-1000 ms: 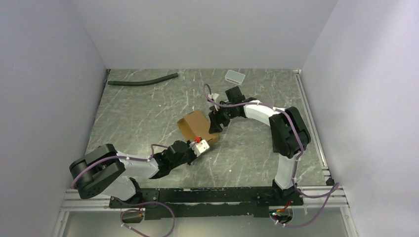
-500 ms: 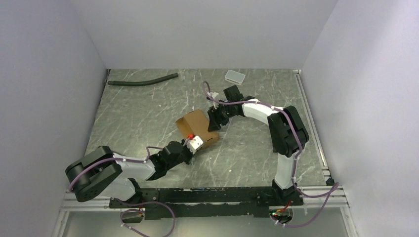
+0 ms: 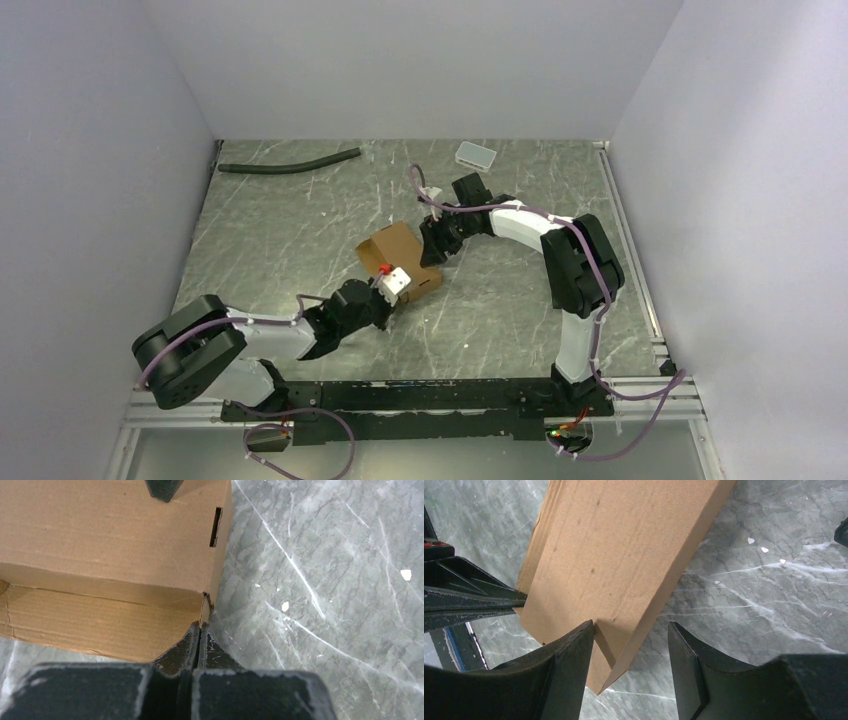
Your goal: Fold the paper box
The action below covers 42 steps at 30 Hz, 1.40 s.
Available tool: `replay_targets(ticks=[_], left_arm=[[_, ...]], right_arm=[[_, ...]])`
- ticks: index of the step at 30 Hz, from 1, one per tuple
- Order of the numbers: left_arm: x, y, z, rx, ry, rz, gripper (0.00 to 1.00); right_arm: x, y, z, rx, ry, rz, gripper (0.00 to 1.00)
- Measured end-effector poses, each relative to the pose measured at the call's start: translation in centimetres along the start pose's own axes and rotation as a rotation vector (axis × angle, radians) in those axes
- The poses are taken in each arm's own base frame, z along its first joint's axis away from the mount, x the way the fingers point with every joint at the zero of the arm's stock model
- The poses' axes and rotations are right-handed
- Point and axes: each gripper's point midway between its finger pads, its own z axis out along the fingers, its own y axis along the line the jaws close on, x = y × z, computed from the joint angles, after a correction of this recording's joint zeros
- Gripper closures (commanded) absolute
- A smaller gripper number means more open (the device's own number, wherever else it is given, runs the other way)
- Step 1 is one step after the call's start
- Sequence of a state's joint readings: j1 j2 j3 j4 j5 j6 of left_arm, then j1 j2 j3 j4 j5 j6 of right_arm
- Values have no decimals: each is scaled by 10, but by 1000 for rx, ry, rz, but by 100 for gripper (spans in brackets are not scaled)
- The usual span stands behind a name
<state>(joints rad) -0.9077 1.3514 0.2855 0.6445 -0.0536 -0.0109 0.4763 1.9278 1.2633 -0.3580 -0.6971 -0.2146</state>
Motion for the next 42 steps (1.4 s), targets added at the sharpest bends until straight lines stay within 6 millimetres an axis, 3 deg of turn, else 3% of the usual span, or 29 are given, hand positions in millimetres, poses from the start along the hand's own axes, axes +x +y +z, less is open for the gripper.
replay_targets(ticks=[4, 7, 14, 17, 19, 21, 23, 26, 27, 29, 33, 35, 39, 42], left_arm=[[-6, -3, 5, 16, 41, -8, 99], [-15, -5, 8, 31, 65, -14, 91], [-27, -2, 4, 9, 98, -94, 35], [-53, 15, -14, -51, 39, -200, 15], [-76, 34, -29, -108, -20, -301, 7], [-93, 58, -45, -179, -60, -423, 8], [-101, 87, -60, -254, -78, -561, 16], [-88, 118, -71, -333, -50, -751, 37], [-76, 120, -69, -338, -10, -821, 43], [-50, 114, -62, -322, 90, -946, 46], [-3, 85, -48, -245, 263, -1115, 29], [11, 70, -46, -187, 279, -1173, 19], [17, 55, -44, -96, 220, -1213, 10], [6, 55, -39, -52, 163, -1212, 7]], right_arm=[[0, 4, 2, -6, 4, -6, 42], [-1, 4, 3, -2, 5, -10, 42], [-2, 5, 5, 8, 7, -16, 41], [-3, 4, 5, 11, 7, -17, 41], [-3, 4, 5, 12, 8, -16, 41], [-2, 4, 5, 13, 9, -16, 41], [-2, 4, 5, 12, 9, -15, 41], [-3, 4, 6, 12, 9, -15, 41], [-2, 4, 6, 12, 10, -14, 41], [-2, 4, 6, 12, 10, -13, 41], [-2, 4, 6, 12, 11, -12, 41], [-2, 4, 6, 11, 11, -11, 41], [-2, 3, 7, 11, 11, -10, 41], [-2, 3, 7, 10, 12, -10, 41]])
